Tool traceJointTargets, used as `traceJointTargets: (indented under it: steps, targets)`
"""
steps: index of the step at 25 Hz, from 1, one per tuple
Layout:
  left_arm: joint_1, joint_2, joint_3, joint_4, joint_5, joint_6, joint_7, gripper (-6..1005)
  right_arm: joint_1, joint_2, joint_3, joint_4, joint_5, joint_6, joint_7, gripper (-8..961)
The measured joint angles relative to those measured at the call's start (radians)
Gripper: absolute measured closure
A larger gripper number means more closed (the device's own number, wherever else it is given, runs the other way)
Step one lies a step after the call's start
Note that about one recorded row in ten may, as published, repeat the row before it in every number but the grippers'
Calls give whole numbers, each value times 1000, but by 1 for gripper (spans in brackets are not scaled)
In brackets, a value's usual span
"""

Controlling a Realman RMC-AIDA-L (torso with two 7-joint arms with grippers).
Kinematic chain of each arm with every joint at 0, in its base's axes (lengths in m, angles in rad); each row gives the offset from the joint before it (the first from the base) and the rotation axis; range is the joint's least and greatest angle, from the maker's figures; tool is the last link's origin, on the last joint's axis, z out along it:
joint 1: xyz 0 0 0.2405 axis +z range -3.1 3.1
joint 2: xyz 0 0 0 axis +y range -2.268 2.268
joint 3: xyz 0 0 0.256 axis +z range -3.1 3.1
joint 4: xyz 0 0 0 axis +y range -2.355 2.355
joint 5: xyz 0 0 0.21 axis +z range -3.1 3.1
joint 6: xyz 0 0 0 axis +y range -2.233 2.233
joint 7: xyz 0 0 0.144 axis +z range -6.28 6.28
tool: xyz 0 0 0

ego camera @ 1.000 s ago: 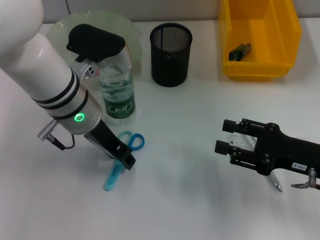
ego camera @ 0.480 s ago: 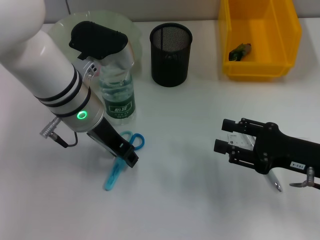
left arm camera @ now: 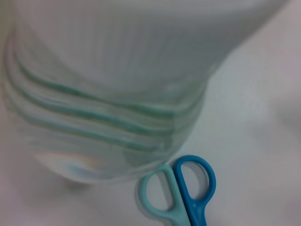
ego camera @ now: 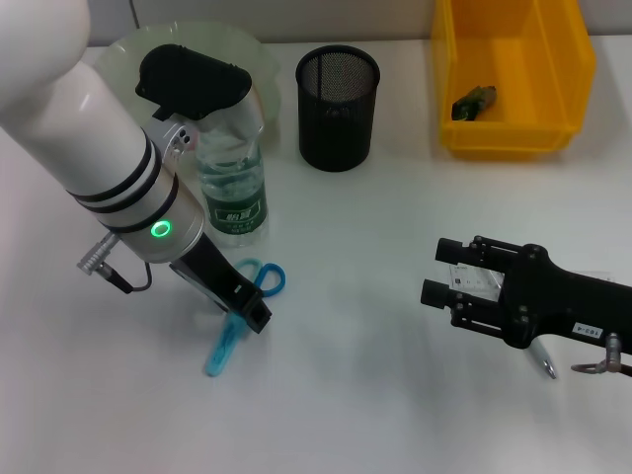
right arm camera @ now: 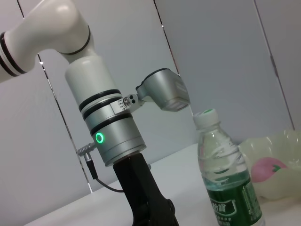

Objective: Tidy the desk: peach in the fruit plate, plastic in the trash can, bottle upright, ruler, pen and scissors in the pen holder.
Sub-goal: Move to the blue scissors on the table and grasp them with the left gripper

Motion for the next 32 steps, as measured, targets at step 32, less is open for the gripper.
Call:
traceJointTargets:
  steps: [32]
  targets:
    - [0,0,12,5,4,-2,1,521,-5,0,7,3,0,3,-1,317]
